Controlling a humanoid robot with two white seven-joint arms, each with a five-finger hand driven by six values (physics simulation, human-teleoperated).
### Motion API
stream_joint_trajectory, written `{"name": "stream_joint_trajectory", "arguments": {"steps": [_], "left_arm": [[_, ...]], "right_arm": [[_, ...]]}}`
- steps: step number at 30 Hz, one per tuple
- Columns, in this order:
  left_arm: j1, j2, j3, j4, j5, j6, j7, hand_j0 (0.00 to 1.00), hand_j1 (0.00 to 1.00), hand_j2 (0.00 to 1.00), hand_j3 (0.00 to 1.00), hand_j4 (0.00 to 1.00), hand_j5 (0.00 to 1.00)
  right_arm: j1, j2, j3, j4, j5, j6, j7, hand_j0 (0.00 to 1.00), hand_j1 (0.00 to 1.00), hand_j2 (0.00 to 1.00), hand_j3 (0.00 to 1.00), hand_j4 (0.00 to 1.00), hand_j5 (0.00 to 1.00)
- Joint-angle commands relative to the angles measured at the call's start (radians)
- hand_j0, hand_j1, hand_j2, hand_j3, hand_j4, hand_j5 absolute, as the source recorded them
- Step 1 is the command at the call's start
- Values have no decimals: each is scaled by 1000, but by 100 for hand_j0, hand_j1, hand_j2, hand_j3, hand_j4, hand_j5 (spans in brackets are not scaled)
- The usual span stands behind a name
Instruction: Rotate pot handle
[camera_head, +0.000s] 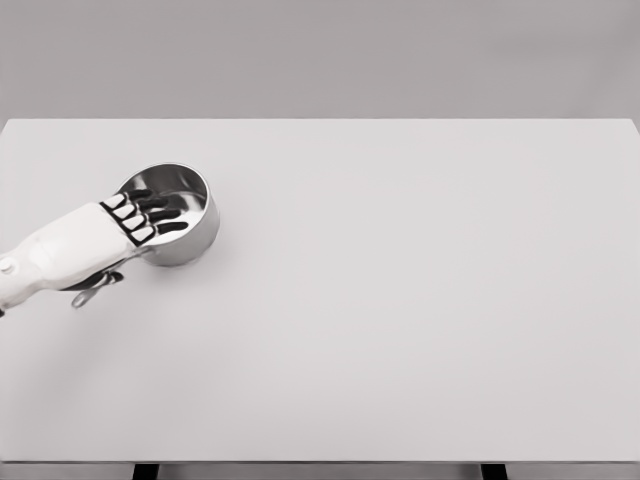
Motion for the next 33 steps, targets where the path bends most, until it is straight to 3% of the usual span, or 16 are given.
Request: {"name": "stream_joint_trajectory", "arguments": {"steps": [1, 9, 22, 33], "left_arm": [[0, 12, 6, 1, 6, 1, 1, 100, 100, 100, 100, 100, 100], [21, 14, 49, -5, 14, 1, 1, 100, 100, 100, 100, 100, 100], [46, -3, 36, -5, 16, 1, 2, 100, 100, 100, 100, 100, 100], [54, -21, 28, 0, -44, 1, 2, 100, 100, 100, 100, 100, 100]], "right_arm": [[0, 0, 0, 0, 0, 0, 0, 100, 100, 100, 100, 100, 100], [0, 0, 0, 0, 0, 0, 0, 100, 100, 100, 100, 100, 100], [0, 0, 0, 0, 0, 0, 0, 100, 100, 100, 100, 100, 100], [0, 0, 0, 0, 0, 0, 0, 100, 100, 100, 100, 100, 100]]}}
